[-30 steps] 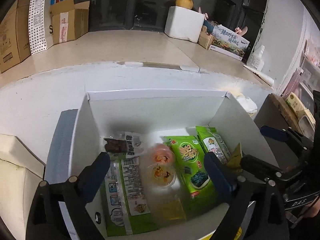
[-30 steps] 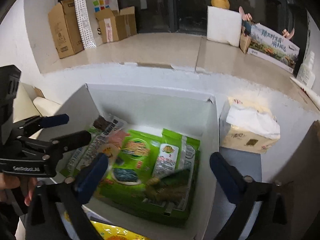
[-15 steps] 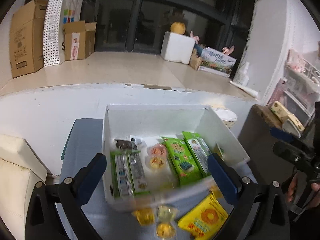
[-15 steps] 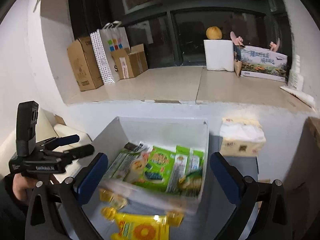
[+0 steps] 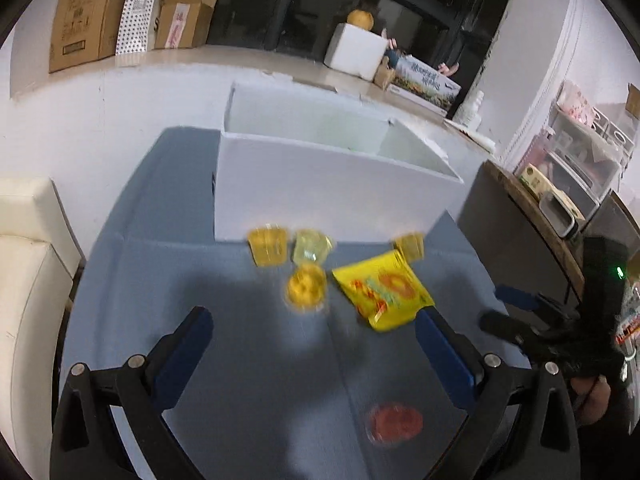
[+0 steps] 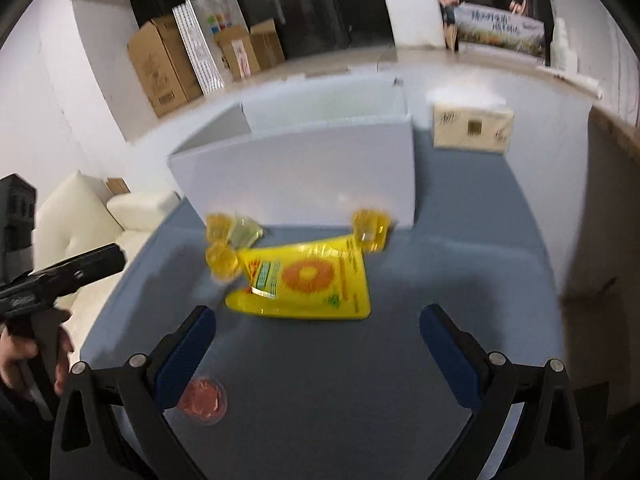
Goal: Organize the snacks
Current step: 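Move both tools back and grasp a yellow jelly cup with the right tool, then grasp a yellow jelly cup with the left tool while the right tool holds its cup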
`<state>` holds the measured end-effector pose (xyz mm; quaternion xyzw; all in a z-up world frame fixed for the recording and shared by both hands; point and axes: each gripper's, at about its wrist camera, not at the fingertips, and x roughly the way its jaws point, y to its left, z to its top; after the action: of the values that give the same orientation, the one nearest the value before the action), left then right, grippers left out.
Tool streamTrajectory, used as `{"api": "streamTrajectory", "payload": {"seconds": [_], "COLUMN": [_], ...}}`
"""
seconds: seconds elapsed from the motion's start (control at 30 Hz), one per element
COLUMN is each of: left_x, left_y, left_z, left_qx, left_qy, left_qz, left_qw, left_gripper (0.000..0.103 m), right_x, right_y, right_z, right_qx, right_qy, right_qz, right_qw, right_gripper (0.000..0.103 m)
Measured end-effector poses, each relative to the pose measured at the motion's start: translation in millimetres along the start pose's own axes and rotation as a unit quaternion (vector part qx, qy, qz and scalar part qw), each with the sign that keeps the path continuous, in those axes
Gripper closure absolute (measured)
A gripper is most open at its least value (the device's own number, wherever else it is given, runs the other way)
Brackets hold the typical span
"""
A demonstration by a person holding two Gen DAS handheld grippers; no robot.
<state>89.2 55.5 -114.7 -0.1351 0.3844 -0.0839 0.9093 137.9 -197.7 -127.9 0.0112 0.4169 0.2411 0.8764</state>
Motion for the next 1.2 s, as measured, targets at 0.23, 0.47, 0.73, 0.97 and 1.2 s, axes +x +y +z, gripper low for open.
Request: {"api": "streamTrajectory", "payload": {"seconds": [0.23, 0.47, 0.73, 0.97, 1.2], "left_x": [-1.6, -3.4, 13.2, 50.2, 99.3], "left_y": [-3.9, 5.9, 22.2, 43.2, 50.7], "left_z": [-8.6, -18.5, -17.3, 17.2, 45.6], "left_qx": [-0.001, -0.017, -0.035, -0.065, -0.08], "left_qy": [0.002, 0.01, 0.02, 0.027, 0.047], "left_qz": [0.003, 0.013, 0.024, 0.048, 0.07], "left_qw": [1.0, 0.9997, 0.9989, 0.9964, 0.9932], "left_gripper": [0.0, 0.0, 0.0, 0.0, 0.0], "right_x": [30.8, 94.4, 108.0, 59.7, 10.4], "right_y": [-25.3, -40.1, -52.1, -58.9, -52.3], "right_z": [39.7, 59.0, 53.7, 42.7, 22.0], "right_qx": [0.049, 0.058, 0.08, 0.108, 0.1], "right_qy": [-0.019, 0.029, 0.027, -0.016, -0.05], "right_qz": [-0.017, -0.048, -0.016, 0.018, 0.025], "right_qw": [0.998, 0.997, 0.996, 0.994, 0.993], "right_gripper": [0.0, 0.03, 0.062, 0.062, 0.062]}}
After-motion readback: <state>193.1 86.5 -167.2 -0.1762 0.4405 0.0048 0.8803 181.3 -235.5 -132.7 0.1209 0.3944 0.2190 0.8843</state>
